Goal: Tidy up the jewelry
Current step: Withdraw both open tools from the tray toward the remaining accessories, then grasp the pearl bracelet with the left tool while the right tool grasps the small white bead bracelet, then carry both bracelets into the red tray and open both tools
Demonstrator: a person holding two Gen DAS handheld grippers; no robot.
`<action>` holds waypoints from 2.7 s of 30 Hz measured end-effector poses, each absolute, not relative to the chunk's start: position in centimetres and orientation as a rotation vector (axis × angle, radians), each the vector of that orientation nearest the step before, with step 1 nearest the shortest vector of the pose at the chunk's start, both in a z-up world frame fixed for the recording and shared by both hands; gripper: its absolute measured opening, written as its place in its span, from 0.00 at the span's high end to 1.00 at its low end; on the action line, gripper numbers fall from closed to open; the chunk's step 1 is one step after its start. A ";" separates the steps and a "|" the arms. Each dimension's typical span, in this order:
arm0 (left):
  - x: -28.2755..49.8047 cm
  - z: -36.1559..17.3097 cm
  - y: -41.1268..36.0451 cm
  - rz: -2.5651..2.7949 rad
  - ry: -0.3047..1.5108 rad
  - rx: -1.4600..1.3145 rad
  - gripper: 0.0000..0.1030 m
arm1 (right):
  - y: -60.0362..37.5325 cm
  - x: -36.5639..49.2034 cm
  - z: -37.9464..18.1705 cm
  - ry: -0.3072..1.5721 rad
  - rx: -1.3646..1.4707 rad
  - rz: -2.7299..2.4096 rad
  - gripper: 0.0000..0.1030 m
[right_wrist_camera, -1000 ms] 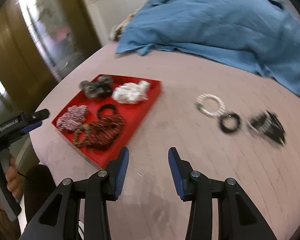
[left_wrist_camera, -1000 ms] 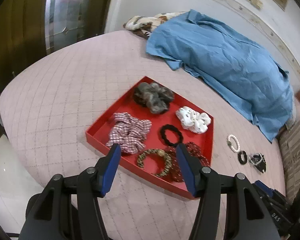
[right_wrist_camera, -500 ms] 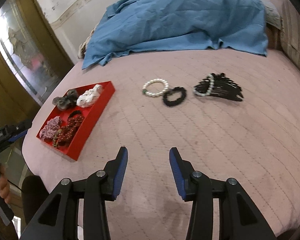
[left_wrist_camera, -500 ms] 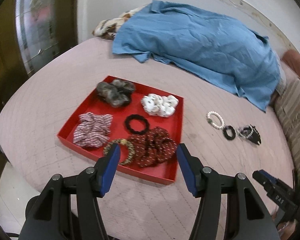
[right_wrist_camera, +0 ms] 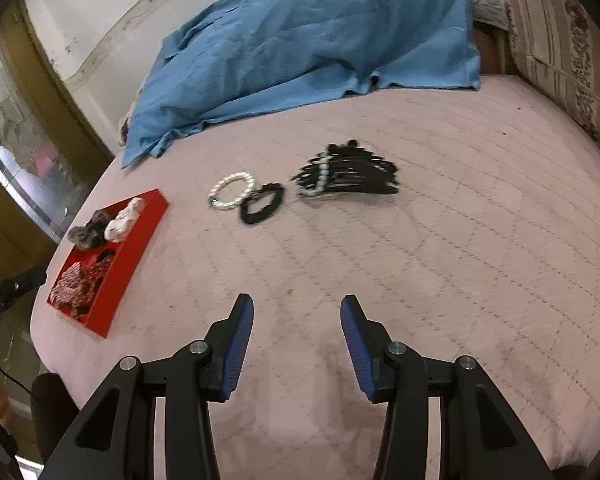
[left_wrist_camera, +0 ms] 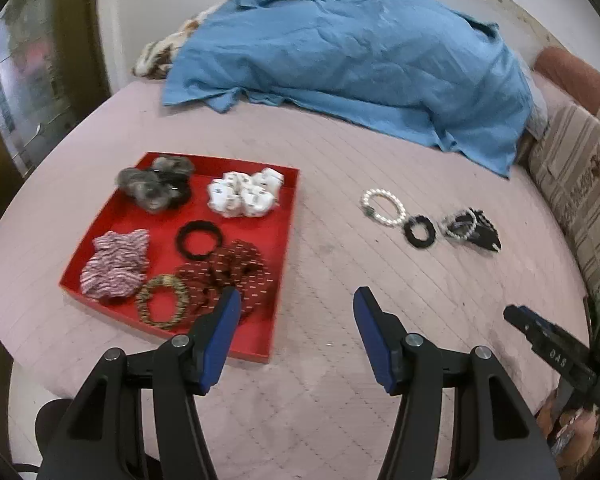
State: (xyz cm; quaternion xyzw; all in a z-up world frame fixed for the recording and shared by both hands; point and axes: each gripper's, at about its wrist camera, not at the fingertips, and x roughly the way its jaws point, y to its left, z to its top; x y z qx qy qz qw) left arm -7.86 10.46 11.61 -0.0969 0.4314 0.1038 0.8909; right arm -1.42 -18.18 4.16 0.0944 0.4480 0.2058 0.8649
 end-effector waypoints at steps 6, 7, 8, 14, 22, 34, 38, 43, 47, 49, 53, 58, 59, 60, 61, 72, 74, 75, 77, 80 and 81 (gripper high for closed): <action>-6.0 10.1 8.4 0.183 0.941 -0.179 0.44 | -19.4 0.2 3.7 0.927 0.208 0.423 0.52; -5.7 9.8 8.3 0.177 0.949 -0.182 0.44 | -19.4 0.5 3.7 0.921 0.213 0.428 0.52; -5.4 9.5 8.0 0.171 0.956 -0.185 0.44 | -19.3 1.1 3.8 0.911 0.218 0.435 0.52; -4.2 7.9 7.3 0.134 0.986 -0.171 0.44 | -17.4 5.3 3.8 0.892 0.229 0.460 0.67; -2.9 6.5 8.9 0.136 1.006 -0.199 0.44 | -14.9 11.1 0.9 0.955 0.235 0.421 0.76; -1.9 5.8 8.9 0.126 1.023 -0.202 0.44 | -15.4 9.1 3.5 0.892 0.293 0.567 0.93; -0.7 6.0 8.7 0.120 1.015 -0.203 0.44 | -16.2 6.0 4.2 0.900 0.314 0.665 0.93; 2.8 5.5 8.6 0.125 1.021 -0.218 0.44 | -17.3 4.8 2.3 0.936 0.285 0.623 0.93; 6.6 5.1 8.5 0.128 1.018 -0.256 0.44 | -18.2 5.9 0.9 0.945 0.310 0.584 0.92; 8.2 4.8 8.3 0.120 1.013 -0.259 0.44 | -18.5 6.2 0.4 0.942 0.304 0.565 0.92; 12.1 3.2 8.3 0.122 1.031 -0.264 0.48 | -18.6 6.9 -0.3 0.958 0.291 0.553 0.92; 15.4 1.2 8.3 0.125 1.068 -0.252 0.56 | -18.4 7.2 -0.8 0.981 0.284 0.557 0.92; 15.7 0.9 8.2 0.124 1.074 -0.237 0.58 | -18.3 7.1 -0.9 0.983 0.283 0.559 0.92; 15.9 0.8 8.1 0.124 1.074 -0.220 0.58 | -18.3 7.2 -1.0 0.984 0.281 0.559 0.92; 16.2 0.7 7.8 0.123 1.065 -0.191 0.58 | -18.3 7.1 -1.0 0.985 0.280 0.560 0.92; 16.3 0.7 5.4 0.116 1.039 -0.044 0.91 | -17.6 7.5 -1.5 1.018 0.290 0.589 0.94; 15.8 1.0 5.3 0.112 1.035 -0.063 0.91 | -17.6 7.5 -1.5 1.017 0.297 0.600 0.94; 15.5 1.4 5.4 0.106 1.032 -0.079 0.91 | -17.5 7.5 -1.4 1.016 0.301 0.605 0.94; 14.5 2.3 5.4 0.092 1.022 -0.110 0.91 | -17.5 7.4 -1.2 1.007 0.315 0.621 0.94; 12.9 3.8 5.4 0.070 1.005 -0.158 0.91 | -17.6 7.1 -0.5 0.982 0.325 0.639 0.94; 12.4 4.2 5.2 0.063 0.999 -0.174 0.91 | -17.7 7.1 -0.3 0.975 0.333 0.644 0.94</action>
